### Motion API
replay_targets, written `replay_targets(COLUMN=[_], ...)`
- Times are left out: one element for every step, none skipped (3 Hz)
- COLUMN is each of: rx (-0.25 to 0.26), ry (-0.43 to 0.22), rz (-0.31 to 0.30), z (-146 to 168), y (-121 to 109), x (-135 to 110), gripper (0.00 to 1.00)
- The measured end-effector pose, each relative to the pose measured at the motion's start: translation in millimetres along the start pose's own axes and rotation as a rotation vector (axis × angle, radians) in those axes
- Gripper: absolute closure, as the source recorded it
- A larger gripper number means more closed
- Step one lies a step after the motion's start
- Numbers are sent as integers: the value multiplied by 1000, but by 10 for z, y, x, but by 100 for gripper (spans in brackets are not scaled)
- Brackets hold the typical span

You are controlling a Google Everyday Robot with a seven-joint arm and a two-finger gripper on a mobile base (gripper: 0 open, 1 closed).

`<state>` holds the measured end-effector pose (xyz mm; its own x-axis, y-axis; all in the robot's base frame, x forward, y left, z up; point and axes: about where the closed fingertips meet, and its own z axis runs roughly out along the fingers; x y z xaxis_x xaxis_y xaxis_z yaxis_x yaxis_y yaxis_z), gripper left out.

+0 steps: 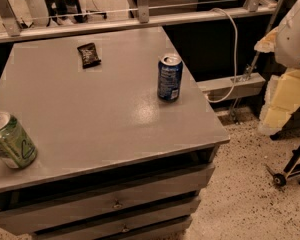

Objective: Knock pepsi can over

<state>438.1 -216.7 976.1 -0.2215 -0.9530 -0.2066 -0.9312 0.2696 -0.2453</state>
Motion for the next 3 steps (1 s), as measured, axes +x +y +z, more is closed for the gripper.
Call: replay_targets(rx=[0, -31, -71], ry=[0, -65, -195], rz=[0, 49, 123], z=[0, 178, 514], y=[0, -16, -102], x=[0, -101, -325], gripper=[0, 0, 0])
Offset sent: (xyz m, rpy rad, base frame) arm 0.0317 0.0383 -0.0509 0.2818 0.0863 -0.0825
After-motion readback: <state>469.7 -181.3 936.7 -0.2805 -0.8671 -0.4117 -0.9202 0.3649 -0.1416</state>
